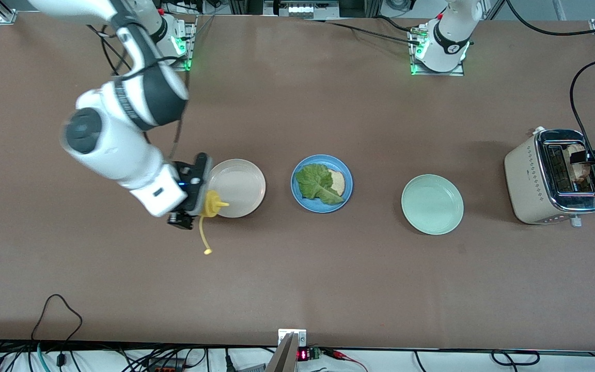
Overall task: Make sandwich in blue plate with both arms
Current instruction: 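Move the mustard bottle back toward its spot with the right gripper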
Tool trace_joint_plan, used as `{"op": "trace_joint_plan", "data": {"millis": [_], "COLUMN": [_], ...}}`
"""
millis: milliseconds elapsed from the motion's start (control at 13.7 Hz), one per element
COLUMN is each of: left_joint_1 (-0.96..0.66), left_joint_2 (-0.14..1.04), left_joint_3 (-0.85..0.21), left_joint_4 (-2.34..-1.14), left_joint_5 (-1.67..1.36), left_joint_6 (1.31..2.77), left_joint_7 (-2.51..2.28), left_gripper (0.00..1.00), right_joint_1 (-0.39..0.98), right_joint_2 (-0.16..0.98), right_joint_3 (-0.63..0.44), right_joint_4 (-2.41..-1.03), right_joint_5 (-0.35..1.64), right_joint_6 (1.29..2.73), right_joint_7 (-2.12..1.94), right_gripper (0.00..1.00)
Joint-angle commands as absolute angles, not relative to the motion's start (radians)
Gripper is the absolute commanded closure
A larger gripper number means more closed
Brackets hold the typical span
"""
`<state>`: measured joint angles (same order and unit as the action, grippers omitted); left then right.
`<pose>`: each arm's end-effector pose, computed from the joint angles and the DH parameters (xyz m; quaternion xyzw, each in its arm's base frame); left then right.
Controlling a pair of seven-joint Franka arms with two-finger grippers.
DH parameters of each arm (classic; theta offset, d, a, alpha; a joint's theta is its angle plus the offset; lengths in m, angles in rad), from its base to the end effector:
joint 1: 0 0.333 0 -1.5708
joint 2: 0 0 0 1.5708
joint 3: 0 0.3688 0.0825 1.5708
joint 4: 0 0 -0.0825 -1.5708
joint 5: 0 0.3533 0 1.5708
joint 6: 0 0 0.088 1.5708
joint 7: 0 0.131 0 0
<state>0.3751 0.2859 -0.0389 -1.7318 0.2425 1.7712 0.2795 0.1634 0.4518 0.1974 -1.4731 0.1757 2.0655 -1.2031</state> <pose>0.5495 0.2225 0.4395 -0.9865 0.0104 0.1492 0.0671 0.6594 0.2352 0.4733 -0.7357 -0.6622 -0.1168 0.0812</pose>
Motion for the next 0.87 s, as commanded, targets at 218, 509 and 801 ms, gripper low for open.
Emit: {"op": "trace_joint_plan", "data": {"millis": [218,509,801], "left_joint_1": [0.385,0.393,0.393], "left_joint_2": [0.317,0.336,0.333], "left_joint_3": [-0.049,-0.049,-0.051], "left_joint_4": [-1.755,-1.755,-1.738], "left_joint_5": [0.275,0.273,0.273], "left_joint_6": [1.784,1.786,1.770], "left_joint_7": [0.288,0.281,0.287], "left_gripper": [0.58,0.70,1.00], "right_joint_1": [-0.076,-0.245,-0.356], "right_joint_2": [0.382,0.442,0.564], "right_joint_3": [0.222,0.222,0.221], "right_joint_4": [-1.607,-1.673,-1.692], "right_joint_5": [0.591,0.845,1.023], "right_joint_6": [1.967,1.850,1.723], "right_joint_7": [-1.601,-1.906,-2.185], "right_gripper": [0.70,0.70,0.70]}}
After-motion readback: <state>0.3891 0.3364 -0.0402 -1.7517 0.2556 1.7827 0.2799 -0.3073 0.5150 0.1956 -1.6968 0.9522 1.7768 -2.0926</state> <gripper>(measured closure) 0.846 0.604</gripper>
